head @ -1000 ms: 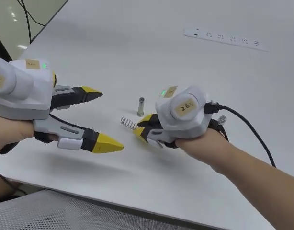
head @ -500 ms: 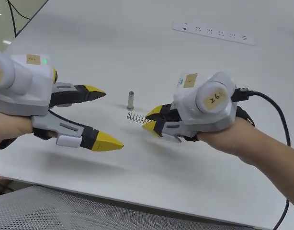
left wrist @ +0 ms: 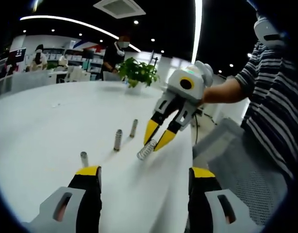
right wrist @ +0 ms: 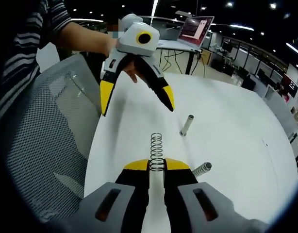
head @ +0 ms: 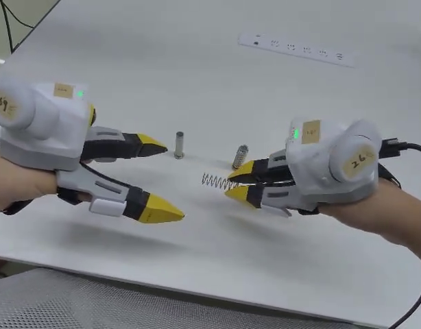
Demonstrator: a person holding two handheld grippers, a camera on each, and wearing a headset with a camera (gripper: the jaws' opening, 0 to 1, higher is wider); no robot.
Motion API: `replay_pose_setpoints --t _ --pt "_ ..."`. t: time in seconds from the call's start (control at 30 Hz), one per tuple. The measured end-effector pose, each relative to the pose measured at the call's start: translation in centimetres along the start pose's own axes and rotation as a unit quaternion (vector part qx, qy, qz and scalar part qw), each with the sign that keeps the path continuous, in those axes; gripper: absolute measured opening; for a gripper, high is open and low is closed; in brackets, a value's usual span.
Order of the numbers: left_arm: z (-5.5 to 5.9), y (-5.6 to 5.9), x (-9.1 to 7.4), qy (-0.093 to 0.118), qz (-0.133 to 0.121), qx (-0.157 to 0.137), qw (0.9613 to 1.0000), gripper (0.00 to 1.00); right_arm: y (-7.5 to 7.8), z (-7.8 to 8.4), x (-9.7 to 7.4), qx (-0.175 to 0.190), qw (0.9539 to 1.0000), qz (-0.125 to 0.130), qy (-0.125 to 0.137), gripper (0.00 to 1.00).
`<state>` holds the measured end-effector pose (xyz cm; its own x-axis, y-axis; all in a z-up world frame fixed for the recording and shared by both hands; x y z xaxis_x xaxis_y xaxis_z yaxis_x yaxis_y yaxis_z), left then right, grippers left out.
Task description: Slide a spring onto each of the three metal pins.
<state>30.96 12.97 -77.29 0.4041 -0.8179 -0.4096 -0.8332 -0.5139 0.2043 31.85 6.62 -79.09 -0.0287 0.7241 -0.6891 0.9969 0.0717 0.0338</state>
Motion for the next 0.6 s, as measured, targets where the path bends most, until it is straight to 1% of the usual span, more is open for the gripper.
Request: replay_pose_setpoints --t 0.13,0.2,0.3,0.37,0.47,0.6 --pt "-0.9 0.4 1.0 0.005 0.013 0.014 0.9998 0.65 -0.2 0.1 -0.5 -0.013 0.9999 -0.001 -0.002 0.07" --pt "-1.2 0.5 1.3 0.007 0.015 0.018 0.9997 0.62 -0.3 0.1 -0.7 -0.018 0.9998 -0.001 -0.004 0.07" --pt "-1.9 0.7 1.7 0.016 0.022 0.026 0.9993 0.56 -0.4 -0.4 -1.3 -0.019 0.9998 -0.001 0.006 0.07" --pt "-2.0 0.9 2.0 0.017 0.03 0.031 0.9989 0.52 -0.4 -0.7 -1.6 -0.018 0.9998 -0.002 0.011 0.07" --pt "-2.1 1.2 2.5 0.017 0.038 0.036 0.9985 0.42 -0.4 -0.8 -1.7 -0.021 0.9997 -0.002 0.011 0.07" --pt "-2.2 1.6 3.3 0.02 0.047 0.041 0.9979 0.35 -0.5 -1.0 -1.7 -0.025 0.9996 -0.006 0.012 0.07"
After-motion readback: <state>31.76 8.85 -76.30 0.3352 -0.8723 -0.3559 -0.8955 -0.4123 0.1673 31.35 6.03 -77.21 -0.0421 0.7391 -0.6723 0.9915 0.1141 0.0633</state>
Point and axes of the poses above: the centre of the closed fingertips' face, and the gripper's own axes: x roughly forward along the fingers, y roughly to its right, z roughly out of its underside, the point moved 1 cm from there along -x, roughly backward along the fingers, and after that the axes turned 7 degrees about -z, right-handed, at the moved point
